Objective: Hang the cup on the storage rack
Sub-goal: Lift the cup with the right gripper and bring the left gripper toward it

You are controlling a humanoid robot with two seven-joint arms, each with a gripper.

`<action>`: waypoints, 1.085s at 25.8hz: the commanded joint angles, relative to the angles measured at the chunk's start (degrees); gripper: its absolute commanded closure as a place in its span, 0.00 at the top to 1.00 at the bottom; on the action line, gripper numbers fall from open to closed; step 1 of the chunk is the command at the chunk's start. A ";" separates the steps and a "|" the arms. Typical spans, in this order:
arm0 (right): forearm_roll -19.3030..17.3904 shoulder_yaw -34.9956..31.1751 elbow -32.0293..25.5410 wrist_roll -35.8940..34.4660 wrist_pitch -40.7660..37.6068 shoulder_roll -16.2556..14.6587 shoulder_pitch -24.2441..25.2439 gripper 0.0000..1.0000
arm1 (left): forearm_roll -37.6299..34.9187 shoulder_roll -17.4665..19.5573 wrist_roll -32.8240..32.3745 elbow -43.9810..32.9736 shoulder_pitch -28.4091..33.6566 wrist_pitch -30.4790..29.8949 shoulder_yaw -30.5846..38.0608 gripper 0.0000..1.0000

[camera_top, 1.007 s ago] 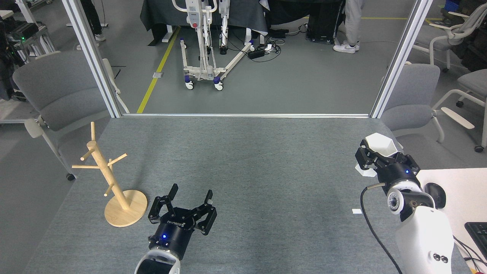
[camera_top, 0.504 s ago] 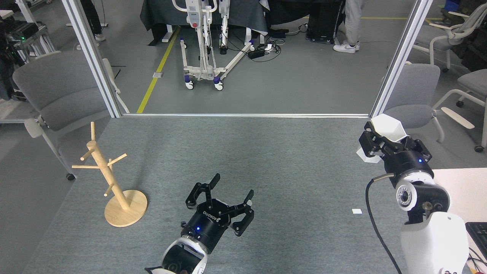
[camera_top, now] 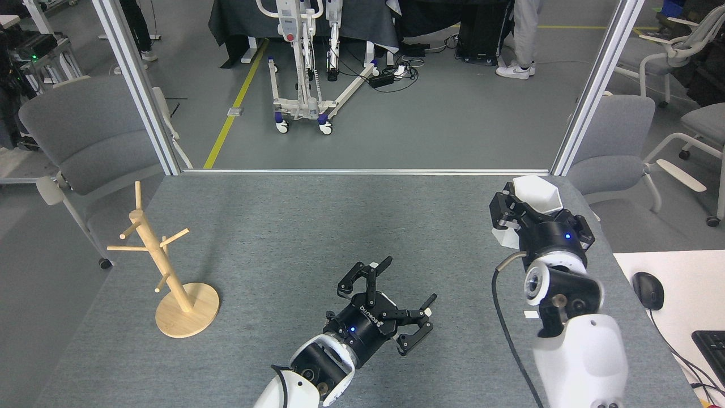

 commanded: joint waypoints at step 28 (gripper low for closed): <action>10.08 16.01 1.39 0.18 13.19 9.92 3.79 0.00 | -2.14 -2.98 -0.59 12.27 -11.51 -0.78 -5.26 0.99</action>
